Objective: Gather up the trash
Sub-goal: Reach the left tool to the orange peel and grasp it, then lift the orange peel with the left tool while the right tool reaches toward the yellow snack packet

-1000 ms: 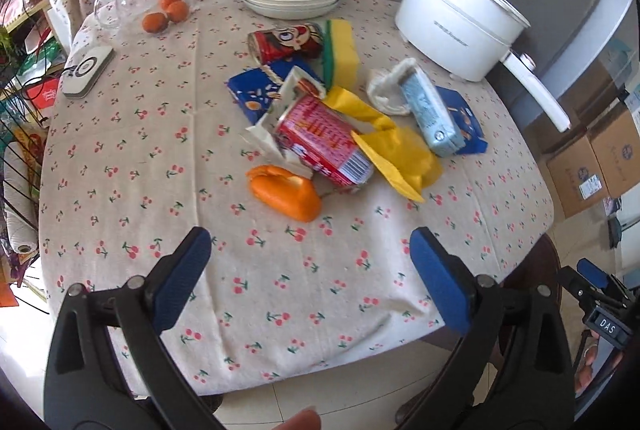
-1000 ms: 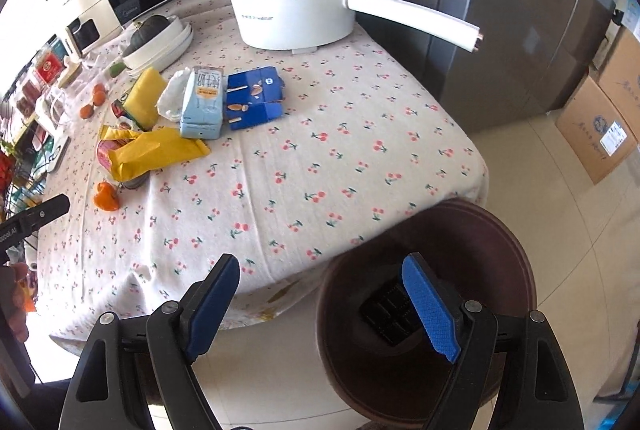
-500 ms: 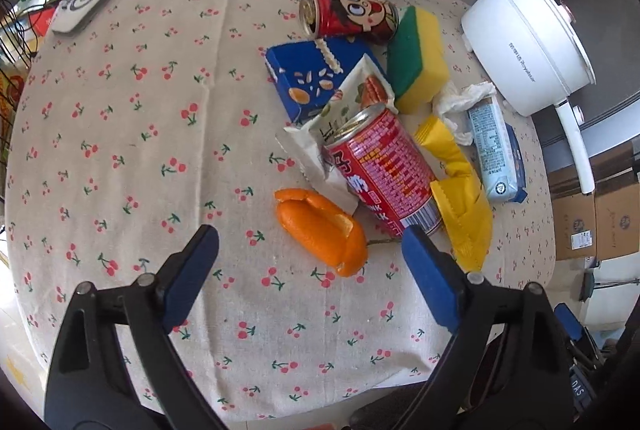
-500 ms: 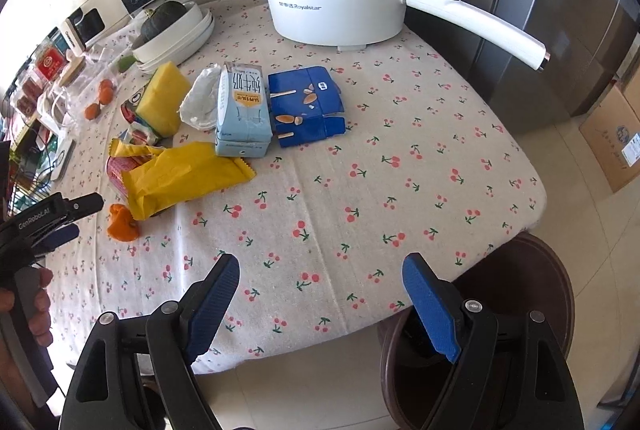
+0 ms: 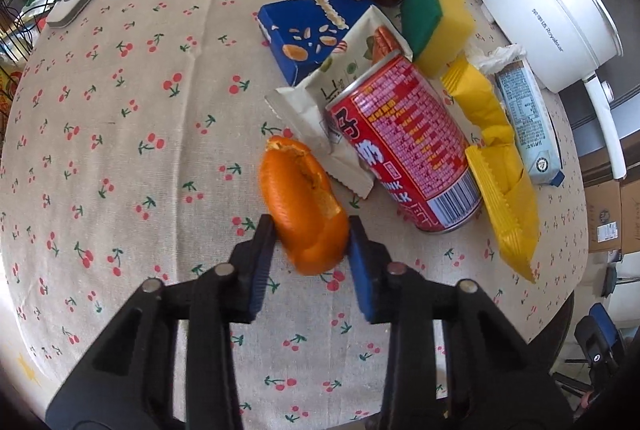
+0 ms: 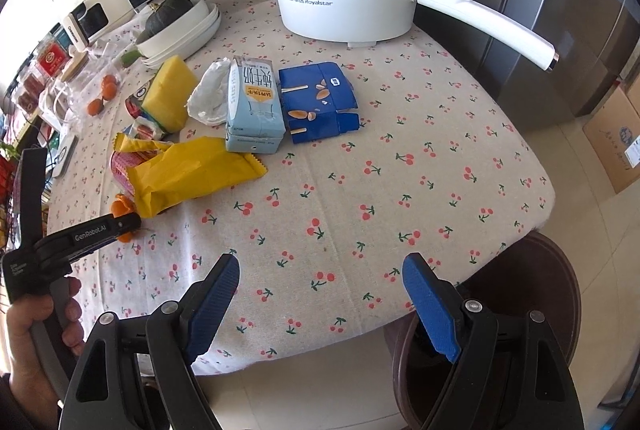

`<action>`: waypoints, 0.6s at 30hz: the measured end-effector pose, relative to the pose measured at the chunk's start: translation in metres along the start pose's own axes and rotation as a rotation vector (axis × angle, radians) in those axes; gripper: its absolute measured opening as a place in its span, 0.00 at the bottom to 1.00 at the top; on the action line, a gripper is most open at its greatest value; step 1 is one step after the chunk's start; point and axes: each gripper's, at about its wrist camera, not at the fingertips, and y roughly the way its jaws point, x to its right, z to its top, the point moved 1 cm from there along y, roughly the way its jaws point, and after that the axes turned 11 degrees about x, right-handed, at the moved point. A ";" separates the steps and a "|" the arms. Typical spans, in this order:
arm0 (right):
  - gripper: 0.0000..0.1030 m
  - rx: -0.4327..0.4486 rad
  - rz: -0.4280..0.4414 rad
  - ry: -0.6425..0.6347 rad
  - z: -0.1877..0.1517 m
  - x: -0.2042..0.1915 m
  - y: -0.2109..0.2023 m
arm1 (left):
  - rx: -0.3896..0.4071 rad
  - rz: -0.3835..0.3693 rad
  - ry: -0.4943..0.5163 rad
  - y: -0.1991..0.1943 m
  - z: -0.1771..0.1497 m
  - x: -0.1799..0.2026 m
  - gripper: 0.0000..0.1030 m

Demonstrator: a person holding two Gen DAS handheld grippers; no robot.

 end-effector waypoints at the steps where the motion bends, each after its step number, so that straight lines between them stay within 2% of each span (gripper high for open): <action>1: 0.83 0.001 0.001 -0.003 0.000 -0.001 0.000 | 0.001 -0.006 -0.001 0.000 0.000 -0.001 0.32; 4: 0.83 0.001 0.006 -0.004 0.001 -0.004 0.001 | 0.000 -0.015 -0.001 -0.006 -0.003 -0.005 0.25; 11: 0.83 0.024 0.065 0.017 0.010 -0.017 0.000 | -0.014 -0.031 0.012 -0.020 -0.009 -0.022 0.23; 18: 0.83 0.011 0.145 0.096 0.019 -0.035 0.019 | 0.057 -0.003 0.106 -0.045 -0.008 -0.026 0.23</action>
